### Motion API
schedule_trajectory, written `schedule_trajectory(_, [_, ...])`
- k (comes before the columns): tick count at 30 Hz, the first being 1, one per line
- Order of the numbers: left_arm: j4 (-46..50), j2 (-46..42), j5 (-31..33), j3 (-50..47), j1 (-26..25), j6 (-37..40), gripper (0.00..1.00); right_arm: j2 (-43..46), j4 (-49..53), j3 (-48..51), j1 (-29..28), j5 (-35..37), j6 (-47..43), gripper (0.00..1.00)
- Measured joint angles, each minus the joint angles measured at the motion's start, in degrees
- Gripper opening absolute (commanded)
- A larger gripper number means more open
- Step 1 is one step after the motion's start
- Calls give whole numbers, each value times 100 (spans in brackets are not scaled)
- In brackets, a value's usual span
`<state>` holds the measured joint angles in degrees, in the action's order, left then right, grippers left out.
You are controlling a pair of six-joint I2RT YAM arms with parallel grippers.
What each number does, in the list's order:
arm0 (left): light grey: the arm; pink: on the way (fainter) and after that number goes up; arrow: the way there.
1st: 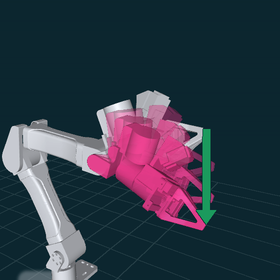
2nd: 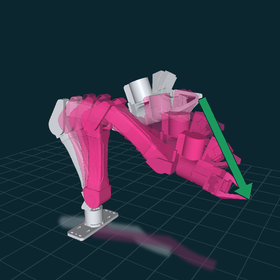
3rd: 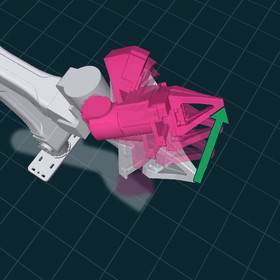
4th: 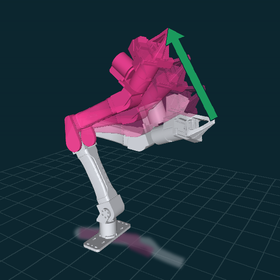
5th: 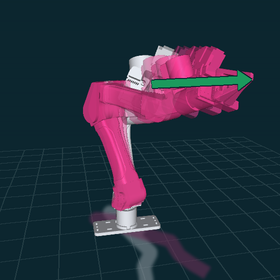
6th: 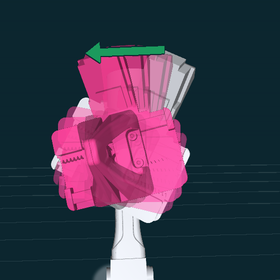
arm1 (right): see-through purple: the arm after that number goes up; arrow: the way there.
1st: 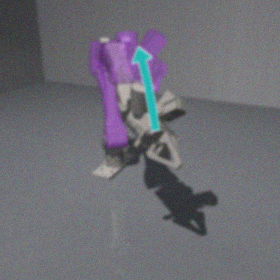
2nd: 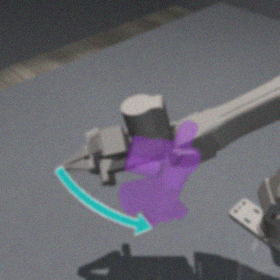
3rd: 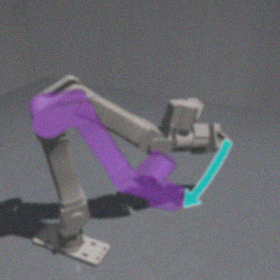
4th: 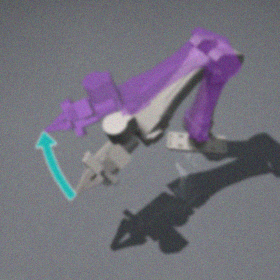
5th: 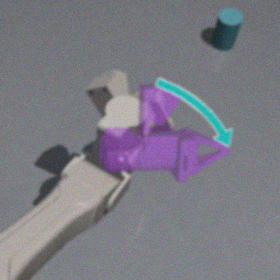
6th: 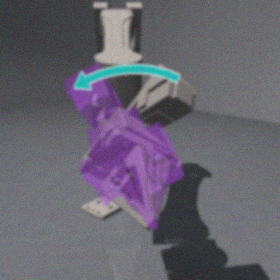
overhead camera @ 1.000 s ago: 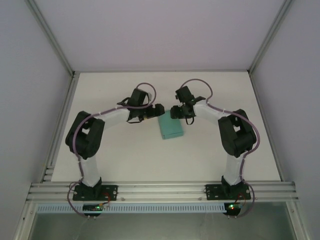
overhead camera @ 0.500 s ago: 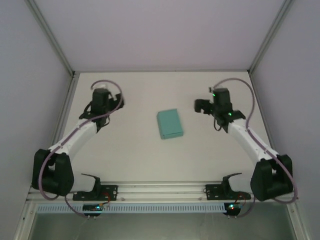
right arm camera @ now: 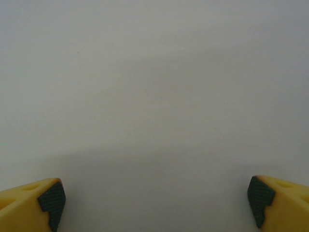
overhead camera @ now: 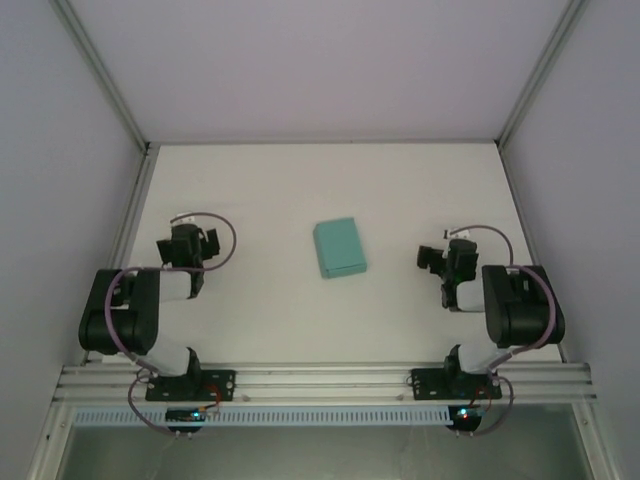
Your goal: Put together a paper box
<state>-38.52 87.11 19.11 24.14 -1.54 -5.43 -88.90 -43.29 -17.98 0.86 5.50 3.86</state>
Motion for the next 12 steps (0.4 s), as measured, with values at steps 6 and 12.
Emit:
schedule_trajectory(6, [-474,-17,-313,-35,155,50,99,2,-560,-297,-63,-382,-101,99])
schedule_trajectory(12, [-529,-17,-437,-35,155,52,99,-2,-564,-297,-15,-634,-140,99])
